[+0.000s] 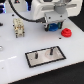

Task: Insert the blue gear onto the right peg, followed by the red gear

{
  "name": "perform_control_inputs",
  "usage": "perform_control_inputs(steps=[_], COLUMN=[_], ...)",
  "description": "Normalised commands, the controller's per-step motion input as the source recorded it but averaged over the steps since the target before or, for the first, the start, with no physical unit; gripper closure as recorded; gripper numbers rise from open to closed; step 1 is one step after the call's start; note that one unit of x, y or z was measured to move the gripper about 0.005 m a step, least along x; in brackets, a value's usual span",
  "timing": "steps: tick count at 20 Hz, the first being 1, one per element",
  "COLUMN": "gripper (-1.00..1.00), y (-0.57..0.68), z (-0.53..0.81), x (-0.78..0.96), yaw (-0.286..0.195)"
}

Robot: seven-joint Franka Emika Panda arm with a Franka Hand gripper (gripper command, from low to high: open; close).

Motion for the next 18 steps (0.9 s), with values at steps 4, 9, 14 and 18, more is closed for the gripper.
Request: perform_control_inputs(steps=[4,9,14,18], gripper=[1.0,1.0,1.0,1.0], y=[0.0,0.0,-0.07,-0.14], z=[0.29,0.47,0.53,0.5], x=[0.18,0.46,0.57,0.64], yaw=[0.0,0.0,0.0,0.0])
